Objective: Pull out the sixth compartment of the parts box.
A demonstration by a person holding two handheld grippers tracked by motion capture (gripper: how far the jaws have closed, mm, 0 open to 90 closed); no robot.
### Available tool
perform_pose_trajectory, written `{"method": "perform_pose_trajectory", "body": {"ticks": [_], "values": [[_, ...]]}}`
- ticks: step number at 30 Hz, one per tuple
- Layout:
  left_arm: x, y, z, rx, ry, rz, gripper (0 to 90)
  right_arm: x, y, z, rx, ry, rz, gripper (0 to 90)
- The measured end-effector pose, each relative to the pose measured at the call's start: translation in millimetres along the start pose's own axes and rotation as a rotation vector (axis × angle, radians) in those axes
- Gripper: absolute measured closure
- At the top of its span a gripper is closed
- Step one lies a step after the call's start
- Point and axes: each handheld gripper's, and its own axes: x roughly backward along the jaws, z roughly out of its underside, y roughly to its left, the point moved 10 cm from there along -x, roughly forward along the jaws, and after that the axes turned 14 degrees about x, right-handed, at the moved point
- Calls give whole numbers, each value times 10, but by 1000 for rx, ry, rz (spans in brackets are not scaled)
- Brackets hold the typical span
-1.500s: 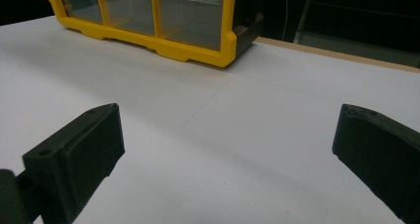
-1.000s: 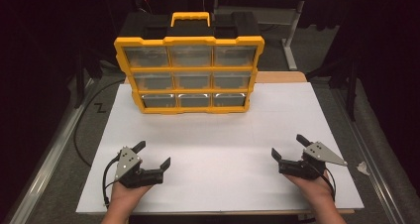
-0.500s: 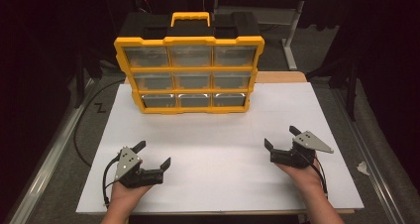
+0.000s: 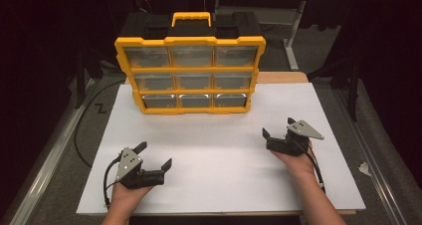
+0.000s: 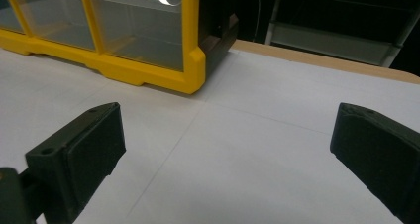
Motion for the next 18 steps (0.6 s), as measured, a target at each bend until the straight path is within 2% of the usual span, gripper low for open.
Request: {"method": "perform_pose_trajectory", "body": {"ticks": [5,12,18], "values": [[6,8,-2,-3,-2,-5,3,-29,-25,4,4,9,7,23],[14,-2,-6,-9,-9,-5,3,20,-12,-14,25,9,6,23],[10,-2,-4,-11,-8,-6,7,60,-8,13,70,32,10,18]]}}
